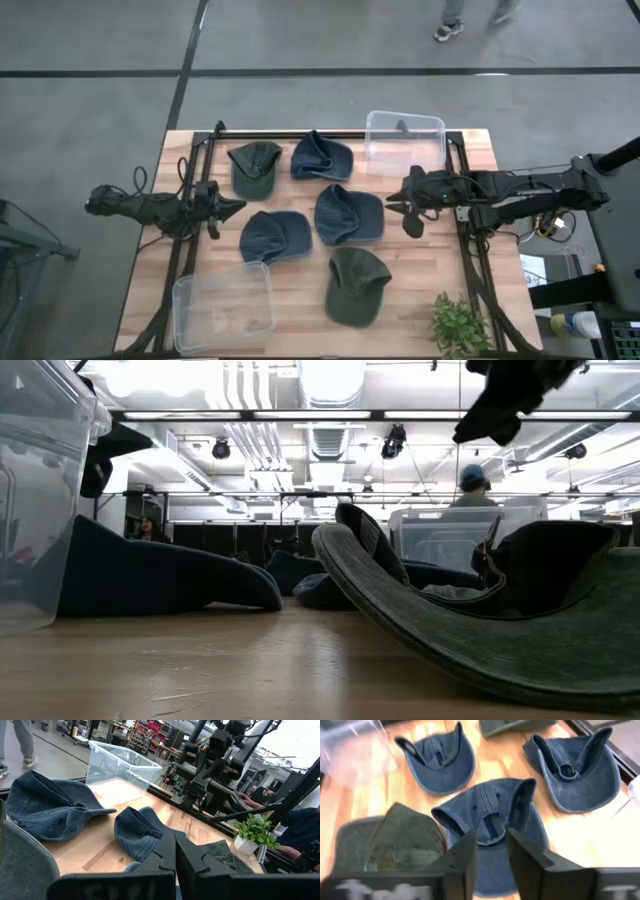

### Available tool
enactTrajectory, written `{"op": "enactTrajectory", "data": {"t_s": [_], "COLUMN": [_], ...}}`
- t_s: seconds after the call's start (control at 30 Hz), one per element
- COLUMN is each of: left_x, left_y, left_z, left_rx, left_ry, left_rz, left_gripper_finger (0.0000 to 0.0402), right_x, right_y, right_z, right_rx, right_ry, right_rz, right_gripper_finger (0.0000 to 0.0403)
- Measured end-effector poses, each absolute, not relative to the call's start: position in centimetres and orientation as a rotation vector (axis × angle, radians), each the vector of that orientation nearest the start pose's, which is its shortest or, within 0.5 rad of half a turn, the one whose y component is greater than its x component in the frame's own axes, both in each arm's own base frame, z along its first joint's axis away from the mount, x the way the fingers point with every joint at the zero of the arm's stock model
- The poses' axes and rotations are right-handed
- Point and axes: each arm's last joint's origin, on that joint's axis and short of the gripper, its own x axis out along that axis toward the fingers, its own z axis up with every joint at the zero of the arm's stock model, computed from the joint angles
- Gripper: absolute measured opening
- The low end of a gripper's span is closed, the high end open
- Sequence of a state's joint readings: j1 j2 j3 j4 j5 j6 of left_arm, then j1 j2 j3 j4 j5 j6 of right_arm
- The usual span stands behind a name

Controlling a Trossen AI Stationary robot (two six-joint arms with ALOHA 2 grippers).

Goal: Pick & Place hat
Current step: Put the bottom right blue cap into the top transparent bin

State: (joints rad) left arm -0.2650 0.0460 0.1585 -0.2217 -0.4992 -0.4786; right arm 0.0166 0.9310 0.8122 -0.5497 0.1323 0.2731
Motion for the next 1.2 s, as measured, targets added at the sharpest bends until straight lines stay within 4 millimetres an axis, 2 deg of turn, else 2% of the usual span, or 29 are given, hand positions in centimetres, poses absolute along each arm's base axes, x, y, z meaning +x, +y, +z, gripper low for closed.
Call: {"op": "enactTrajectory", "data": {"t_s": [0.17,0.33,0.7,0.9,1.2], "left_x": [8.6,8.6,8.6,8.6,8.6], "left_y": [-0.9,-0.9,-0.9,-0.9,-0.9], "left_z": [19.3,19.3,19.3,19.3,19.3], "left_rx": [-0.442,-0.469,-0.473,-0.474,-0.474], "left_ry": [0.043,0.039,0.039,0.040,0.040], "left_rz": [0.253,0.254,0.251,0.247,0.249], "left_gripper_finger": [0.0000,0.0000,0.0000,0.0000,0.0000], "right_x": [21.1,23.6,29.1,31.0,32.9], "right_y": [0.0,-0.2,-2.3,-4.6,-7.9], "right_z": [29.7,29.2,25.0,22.9,21.1], "right_rx": [0.120,0.027,-0.064,-0.068,-0.016], "right_ry": [0.799,0.961,1.184,1.269,1.324], "right_rz": [-0.188,-0.177,-0.200,-0.218,-0.210], "right_gripper_finger": [0.0165,0.0196,0.0201,0.0201,0.0201]}}
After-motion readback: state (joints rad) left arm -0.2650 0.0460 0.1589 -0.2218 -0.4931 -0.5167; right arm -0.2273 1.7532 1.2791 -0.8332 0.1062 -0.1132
